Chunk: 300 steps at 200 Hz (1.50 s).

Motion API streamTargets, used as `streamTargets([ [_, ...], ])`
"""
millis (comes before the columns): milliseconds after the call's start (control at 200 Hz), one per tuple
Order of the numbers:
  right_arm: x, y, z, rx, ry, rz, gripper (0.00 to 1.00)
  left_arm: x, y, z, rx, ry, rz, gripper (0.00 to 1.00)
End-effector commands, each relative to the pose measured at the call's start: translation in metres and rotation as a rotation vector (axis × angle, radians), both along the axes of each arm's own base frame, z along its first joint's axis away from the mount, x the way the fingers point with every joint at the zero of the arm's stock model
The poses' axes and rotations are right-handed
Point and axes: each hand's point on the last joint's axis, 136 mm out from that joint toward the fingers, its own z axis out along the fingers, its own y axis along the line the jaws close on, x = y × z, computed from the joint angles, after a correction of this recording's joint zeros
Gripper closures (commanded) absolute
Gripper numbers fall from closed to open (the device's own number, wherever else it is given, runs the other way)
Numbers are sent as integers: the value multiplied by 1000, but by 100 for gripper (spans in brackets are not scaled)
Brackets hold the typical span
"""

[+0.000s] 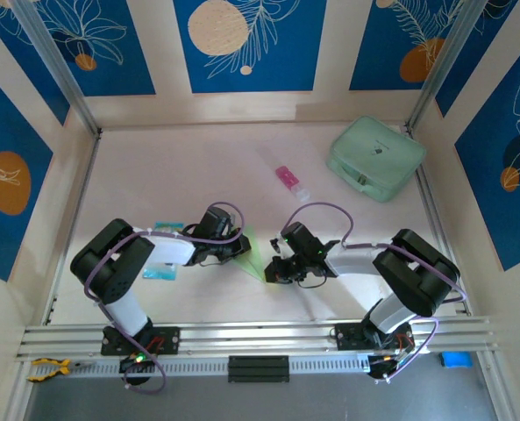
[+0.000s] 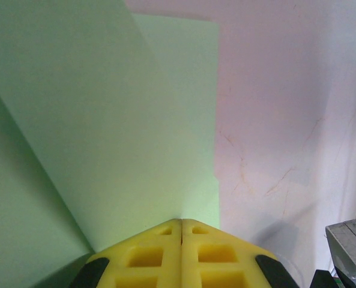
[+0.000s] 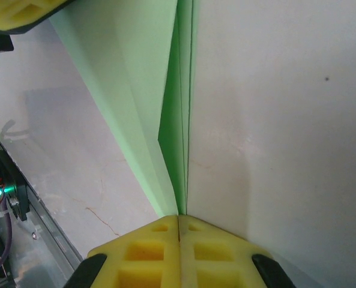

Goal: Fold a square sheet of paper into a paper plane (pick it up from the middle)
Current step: Fourth fold the wing at the center of the table.

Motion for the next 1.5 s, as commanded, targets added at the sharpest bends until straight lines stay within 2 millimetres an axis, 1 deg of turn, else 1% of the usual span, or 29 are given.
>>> streamTargets([
  [0, -28, -28, -20, -141, 87, 3, 95, -5, 24, -19, 86, 45, 47, 100],
  [85, -28, -30, -14, -133, 69, 3, 90, -5, 26, -20, 92, 46, 51, 100],
  [185, -28, -32, -13, -137, 60, 6, 90, -5, 25, -20, 89, 48, 50, 100],
  [350, -29, -29, -14, -144, 61, 16, 91, -6, 26, -21, 90, 52, 48, 100],
  [445, -27, -33, -13, -168, 49, 0, 92, -5, 25, -20, 88, 48, 47, 100],
  [510, -20, -31, -3, -142, 21, -19, 92, -5, 25, -20, 87, 47, 47, 100],
  [565, -11, -26, 11, -94, -12, -39, 94, -6, 25, -20, 87, 45, 45, 100],
  [690, 7, -1, 50, 54, -75, -26, 96, -6, 24, -21, 81, 46, 40, 100],
  [750, 13, 13, 61, 101, -79, 3, 97, -6, 24, -20, 77, 44, 40, 100],
  [790, 15, 22, 63, 115, -71, 23, 98, -6, 24, -20, 75, 44, 39, 100],
  [990, 32, 44, 47, 90, -43, 42, 98, -7, 23, -21, 74, 47, 38, 100],
  [1050, 32, 50, 44, 86, -33, 60, 98, -8, 23, -21, 73, 49, 37, 100],
  [1115, 33, 53, 38, 66, -33, 65, 98, -7, 23, -21, 73, 46, 35, 100],
  [1285, 30, 43, 16, -19, -14, 49, 98, -7, 24, -21, 76, 47, 37, 100],
  [1495, 16, 27, -4, -49, 34, 38, 99, -7, 24, -21, 76, 47, 36, 100],
])
